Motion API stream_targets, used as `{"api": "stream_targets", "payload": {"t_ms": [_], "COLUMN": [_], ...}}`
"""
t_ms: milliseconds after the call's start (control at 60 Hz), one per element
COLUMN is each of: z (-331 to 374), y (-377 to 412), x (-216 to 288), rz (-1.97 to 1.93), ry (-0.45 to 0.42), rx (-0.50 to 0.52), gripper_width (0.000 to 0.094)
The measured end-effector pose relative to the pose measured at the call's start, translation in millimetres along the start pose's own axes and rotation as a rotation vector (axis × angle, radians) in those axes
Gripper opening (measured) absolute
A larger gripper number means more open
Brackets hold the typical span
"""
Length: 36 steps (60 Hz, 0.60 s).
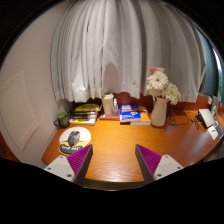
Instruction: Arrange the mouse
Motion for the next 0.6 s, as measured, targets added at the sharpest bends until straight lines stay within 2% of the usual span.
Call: {"api": "stream_targets", "payload": {"t_ms": [300, 600], "z": [16.6, 14.3], "y": [-13.9, -9.2], "x": [-25.7, -27.5], "rz": [-0.025, -0.039], "ry": [0.006, 0.005], "rx": [-0.017, -0.008], "gripper_width": [0.0855, 0.0855]}}
Point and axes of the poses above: the point between the fingertips, and its own axes, seen from behind it with the camera up: y to the left, x up, z backward, against the way the camera looks, the point moved 8 cm from there along z, backward, against the way the camera looks, and after that the axes turned 15 degrees about y, right-handed, at the moved point
